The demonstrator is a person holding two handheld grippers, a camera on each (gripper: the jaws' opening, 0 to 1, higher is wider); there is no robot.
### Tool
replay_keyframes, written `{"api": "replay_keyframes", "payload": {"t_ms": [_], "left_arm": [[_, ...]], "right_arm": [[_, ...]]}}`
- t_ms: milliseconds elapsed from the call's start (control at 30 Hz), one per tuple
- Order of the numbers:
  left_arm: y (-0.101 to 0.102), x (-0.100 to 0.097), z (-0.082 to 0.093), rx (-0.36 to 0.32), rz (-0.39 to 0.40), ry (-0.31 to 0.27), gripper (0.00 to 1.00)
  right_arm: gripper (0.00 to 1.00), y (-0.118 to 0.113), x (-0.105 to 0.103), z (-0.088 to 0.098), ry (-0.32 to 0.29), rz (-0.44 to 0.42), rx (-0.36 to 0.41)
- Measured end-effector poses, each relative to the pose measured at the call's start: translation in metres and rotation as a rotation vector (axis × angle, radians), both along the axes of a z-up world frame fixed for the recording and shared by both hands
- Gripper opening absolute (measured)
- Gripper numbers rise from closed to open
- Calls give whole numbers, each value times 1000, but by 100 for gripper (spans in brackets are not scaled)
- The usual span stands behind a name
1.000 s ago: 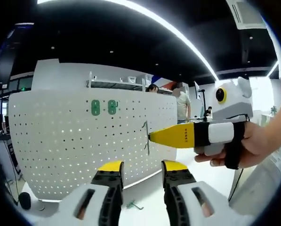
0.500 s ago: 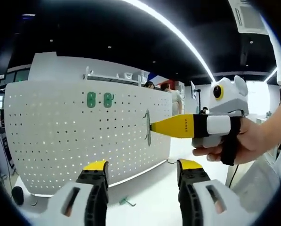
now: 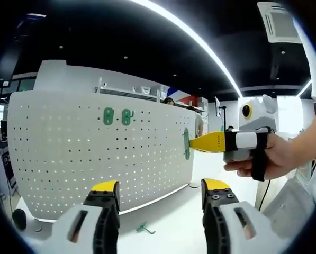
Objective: Insert the hook assembly into the mounting plate slot until the hook locks in place.
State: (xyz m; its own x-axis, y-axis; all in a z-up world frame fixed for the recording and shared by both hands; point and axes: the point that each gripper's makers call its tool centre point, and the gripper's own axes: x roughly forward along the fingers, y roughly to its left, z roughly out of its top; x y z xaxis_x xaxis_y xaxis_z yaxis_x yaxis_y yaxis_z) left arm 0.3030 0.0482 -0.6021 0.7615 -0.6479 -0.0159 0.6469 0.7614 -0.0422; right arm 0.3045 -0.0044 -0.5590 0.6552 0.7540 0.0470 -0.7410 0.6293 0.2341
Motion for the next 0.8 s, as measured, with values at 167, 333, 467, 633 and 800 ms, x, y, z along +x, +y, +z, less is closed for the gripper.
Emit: {"api": "replay_keyframes", "payload": {"t_ms": [167,333,467,633,800], "left_arm": [[2,-1,-3,-9,9,26,63],[5,-1,0,-15,16,18,63],[7,-4,6,-14,18,0,64],[5,-7,5,-11,11,-5,62],[8,-9,8,-7,12,-18,62]], "right_arm": [[1,-1,-2,-1,0,-1,-5],[1,-4,0,3,-6,-2,-19],[1,-5,0,2,-5,-2,-27],[1,-6,-4,-1,-3,-8,-42],[1,-7,0,8,-11,-18,-34]]}}
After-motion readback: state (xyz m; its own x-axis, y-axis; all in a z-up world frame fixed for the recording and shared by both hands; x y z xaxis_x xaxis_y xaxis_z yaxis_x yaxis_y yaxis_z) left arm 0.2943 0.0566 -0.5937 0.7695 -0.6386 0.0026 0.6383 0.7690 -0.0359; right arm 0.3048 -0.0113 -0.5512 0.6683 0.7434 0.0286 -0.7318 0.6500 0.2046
